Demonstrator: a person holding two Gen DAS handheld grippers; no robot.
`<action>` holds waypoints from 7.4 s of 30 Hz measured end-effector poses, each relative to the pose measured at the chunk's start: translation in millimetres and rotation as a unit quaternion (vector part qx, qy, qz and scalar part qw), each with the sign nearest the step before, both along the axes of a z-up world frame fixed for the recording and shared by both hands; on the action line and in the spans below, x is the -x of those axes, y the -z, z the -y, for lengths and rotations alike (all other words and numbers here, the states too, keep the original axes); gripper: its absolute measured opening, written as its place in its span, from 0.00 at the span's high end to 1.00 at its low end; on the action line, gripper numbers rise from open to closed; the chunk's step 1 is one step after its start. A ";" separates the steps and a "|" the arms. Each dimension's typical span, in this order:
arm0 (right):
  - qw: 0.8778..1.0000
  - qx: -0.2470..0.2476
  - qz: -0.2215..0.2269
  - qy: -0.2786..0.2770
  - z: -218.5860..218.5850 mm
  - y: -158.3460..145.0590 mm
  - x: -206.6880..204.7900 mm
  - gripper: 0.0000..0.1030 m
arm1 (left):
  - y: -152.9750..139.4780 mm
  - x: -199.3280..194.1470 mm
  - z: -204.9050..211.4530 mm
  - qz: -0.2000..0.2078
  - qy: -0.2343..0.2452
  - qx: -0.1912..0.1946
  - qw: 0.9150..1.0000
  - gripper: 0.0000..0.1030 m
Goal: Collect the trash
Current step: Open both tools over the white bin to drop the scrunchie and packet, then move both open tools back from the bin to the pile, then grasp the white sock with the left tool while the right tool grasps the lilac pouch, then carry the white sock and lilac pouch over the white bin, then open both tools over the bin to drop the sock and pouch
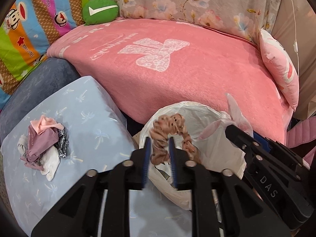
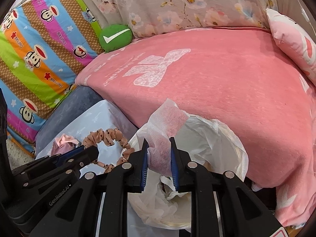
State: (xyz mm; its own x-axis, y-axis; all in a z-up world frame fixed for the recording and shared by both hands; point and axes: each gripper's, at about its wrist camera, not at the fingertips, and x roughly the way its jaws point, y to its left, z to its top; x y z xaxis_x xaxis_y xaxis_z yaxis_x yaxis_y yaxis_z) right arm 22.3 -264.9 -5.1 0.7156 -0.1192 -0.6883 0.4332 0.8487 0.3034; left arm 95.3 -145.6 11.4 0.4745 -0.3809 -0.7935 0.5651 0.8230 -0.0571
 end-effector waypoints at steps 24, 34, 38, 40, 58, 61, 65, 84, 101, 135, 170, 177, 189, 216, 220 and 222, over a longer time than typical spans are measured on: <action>1.000 0.011 -0.002 -0.007 -14.1 -3.9 -3.1 0.70 | -4.4 -7.9 -30.1 0.013 -0.052 0.009 0.999 0.32; 0.999 0.018 -0.005 -0.030 -36.3 -6.9 -12.0 0.69 | -2.2 -13.5 -57.1 0.009 -0.078 0.013 0.997 0.32; 0.999 0.022 -0.008 -0.043 -47.2 -6.5 -17.1 0.69 | -1.0 -15.8 -70.4 0.009 -0.089 0.012 0.996 0.32; 0.999 0.022 -0.009 -0.049 -52.7 -6.2 -19.4 0.69 | -0.1 -18.1 -78.3 0.009 -0.096 0.012 0.995 0.32; 0.993 0.041 -0.021 -0.106 -111.4 -7.3 -46.0 0.64 | 9.1 -38.0 -144.5 -0.005 -0.161 0.021 0.987 0.32; 0.992 0.045 -0.023 -0.117 -123.5 -7.3 -51.3 0.64 | 10.8 -41.4 -156.5 -0.008 -0.172 0.024 0.985 0.32; 0.990 0.049 -0.027 -0.132 -140.9 -6.5 -59.9 0.64 | 14.5 -46.2 -174.4 -0.013 -0.187 0.026 0.982 0.32; 0.971 0.068 -0.050 -0.223 -249.3 7.8 -112.3 0.60 | 39.1 -82.6 -292.8 -0.043 -0.295 0.035 0.954 0.24; 0.959 0.057 -0.062 -0.272 -327.0 35.1 -204.1 0.58 | 68.9 -160.7 -347.5 -0.047 -0.330 0.017 0.943 0.20; 0.947 0.013 -0.045 -0.317 -345.9 17.2 -171.1 0.99 | 42.1 -127.2 -339.4 -0.047 -0.301 0.072 0.950 0.80; 0.980 0.006 0.055 -0.190 -189.3 -61.4 -35.7 0.99 | -18.8 -18.3 -218.7 0.015 -0.175 0.064 0.982 0.80; 0.987 0.004 0.060 -0.152 -146.0 -60.5 -18.9 0.99 | -21.0 -9.9 -172.4 0.019 -0.129 0.052 0.990 0.80; 0.995 -0.010 0.059 -0.084 -72.8 -47.0 8.8 0.99 | -12.6 6.3 -92.2 0.015 -0.053 0.024 0.998 0.80; 0.999 -0.024 0.039 -0.012 -1.9 -23.0 29.4 0.96 | -4.8 22.2 0.7 -0.003 0.030 0.008 1.000 0.53; 0.999 -0.021 0.041 -0.007 -2.8 -23.0 29.4 0.89 | -6.8 23.1 -0.2 0.010 0.025 0.009 1.000 0.44; 0.999 -0.024 0.043 -0.005 -2.3 -22.8 28.7 0.80 | -6.0 22.6 -1.6 0.012 0.021 0.007 1.000 0.43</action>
